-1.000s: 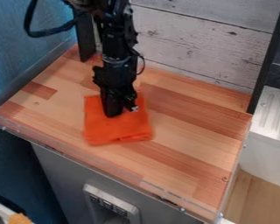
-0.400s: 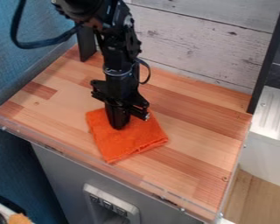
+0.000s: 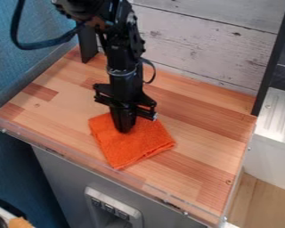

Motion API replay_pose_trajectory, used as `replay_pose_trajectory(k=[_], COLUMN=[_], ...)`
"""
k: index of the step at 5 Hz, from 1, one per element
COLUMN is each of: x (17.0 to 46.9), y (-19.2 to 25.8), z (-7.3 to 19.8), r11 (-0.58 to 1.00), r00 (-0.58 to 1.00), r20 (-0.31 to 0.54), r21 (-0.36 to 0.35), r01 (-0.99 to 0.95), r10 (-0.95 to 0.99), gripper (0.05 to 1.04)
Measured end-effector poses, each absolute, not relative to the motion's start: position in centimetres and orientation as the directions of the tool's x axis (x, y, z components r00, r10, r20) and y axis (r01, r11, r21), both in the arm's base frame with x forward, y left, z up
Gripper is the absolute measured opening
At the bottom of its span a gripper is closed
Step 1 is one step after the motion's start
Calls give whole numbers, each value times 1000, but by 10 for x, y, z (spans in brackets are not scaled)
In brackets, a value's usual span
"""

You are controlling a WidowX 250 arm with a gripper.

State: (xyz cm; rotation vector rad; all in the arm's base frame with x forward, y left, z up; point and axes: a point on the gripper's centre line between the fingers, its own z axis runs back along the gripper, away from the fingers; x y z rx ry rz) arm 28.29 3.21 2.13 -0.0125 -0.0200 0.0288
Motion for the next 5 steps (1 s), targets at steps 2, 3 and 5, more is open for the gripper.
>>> replay_pose_trajectory(k=[2,3,5], x=[298,305,322], y=[24,32,54], z=[33,35,33], r11=[998,979,886], r00=[998,979,886], r20=[10,-7,-10], r21=[-22,-22,-24], r01=[65,201,464], r10=[-65,-201,-464], gripper=[67,67,67])
